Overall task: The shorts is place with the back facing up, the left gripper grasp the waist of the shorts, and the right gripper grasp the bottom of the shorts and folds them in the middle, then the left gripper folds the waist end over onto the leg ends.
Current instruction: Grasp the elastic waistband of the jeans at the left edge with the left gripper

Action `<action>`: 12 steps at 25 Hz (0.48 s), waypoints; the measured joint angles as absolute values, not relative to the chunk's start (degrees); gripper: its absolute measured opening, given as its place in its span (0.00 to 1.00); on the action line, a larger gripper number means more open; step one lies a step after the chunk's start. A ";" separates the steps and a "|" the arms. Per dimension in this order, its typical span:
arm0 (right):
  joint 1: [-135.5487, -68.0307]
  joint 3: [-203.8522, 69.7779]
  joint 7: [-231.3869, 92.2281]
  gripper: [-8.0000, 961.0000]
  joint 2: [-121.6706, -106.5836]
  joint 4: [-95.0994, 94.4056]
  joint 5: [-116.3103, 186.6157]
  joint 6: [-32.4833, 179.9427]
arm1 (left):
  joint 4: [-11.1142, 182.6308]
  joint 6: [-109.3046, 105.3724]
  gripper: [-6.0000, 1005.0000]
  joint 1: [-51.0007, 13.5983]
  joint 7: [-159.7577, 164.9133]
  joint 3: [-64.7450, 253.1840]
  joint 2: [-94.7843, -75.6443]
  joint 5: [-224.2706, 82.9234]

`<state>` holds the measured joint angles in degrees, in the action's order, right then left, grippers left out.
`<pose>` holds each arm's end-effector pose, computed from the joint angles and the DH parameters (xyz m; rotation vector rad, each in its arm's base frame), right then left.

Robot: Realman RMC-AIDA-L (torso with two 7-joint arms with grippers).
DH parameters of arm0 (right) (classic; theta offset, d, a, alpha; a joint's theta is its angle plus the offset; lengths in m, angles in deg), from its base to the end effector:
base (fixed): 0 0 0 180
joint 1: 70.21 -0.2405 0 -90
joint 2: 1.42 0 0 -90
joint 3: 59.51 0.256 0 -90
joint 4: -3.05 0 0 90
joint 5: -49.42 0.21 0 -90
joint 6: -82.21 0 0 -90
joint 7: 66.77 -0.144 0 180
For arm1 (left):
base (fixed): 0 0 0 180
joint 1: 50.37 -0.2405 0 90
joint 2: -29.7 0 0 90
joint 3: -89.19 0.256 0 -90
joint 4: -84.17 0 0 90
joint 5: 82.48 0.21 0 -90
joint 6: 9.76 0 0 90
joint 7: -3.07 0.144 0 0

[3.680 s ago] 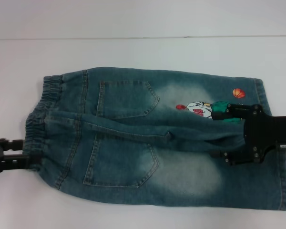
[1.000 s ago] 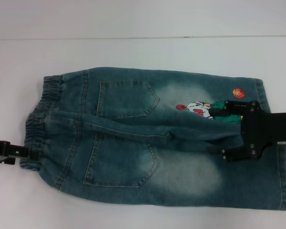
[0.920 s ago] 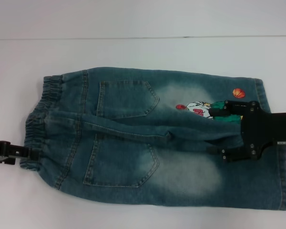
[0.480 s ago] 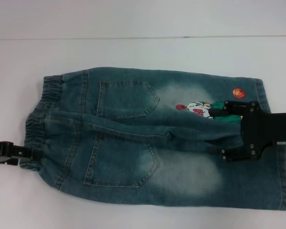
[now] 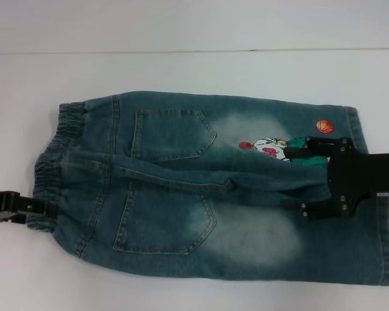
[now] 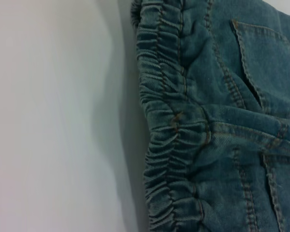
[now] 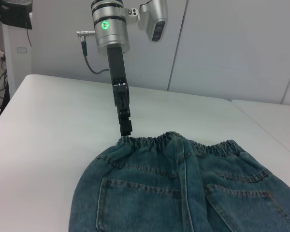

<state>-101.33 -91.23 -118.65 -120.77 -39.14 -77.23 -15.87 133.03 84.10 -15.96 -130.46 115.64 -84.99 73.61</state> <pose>0.2686 0.3153 0.0134 -2.8255 -0.0920 0.5098 -0.3301 0.3241 0.0661 -2.2162 -1.8127 0.0076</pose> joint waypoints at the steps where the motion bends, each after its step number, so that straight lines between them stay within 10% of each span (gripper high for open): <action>1: -101.32 -91.24 -118.64 0.91 -120.77 -39.14 -77.23 -15.87 | 133.03 84.10 0.87 -15.96 -130.48 115.65 -84.99 73.60; 12: -101.24 -91.23 -118.03 0.91 -120.77 -38.86 -77.24 -15.82 | 133.03 83.66 0.86 -16.00 -130.52 115.64 -85.20 74.83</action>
<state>-101.24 -91.23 -118.03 -120.77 -38.86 -77.24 -15.82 133.03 83.66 -16.00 -130.52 115.64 -85.20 74.83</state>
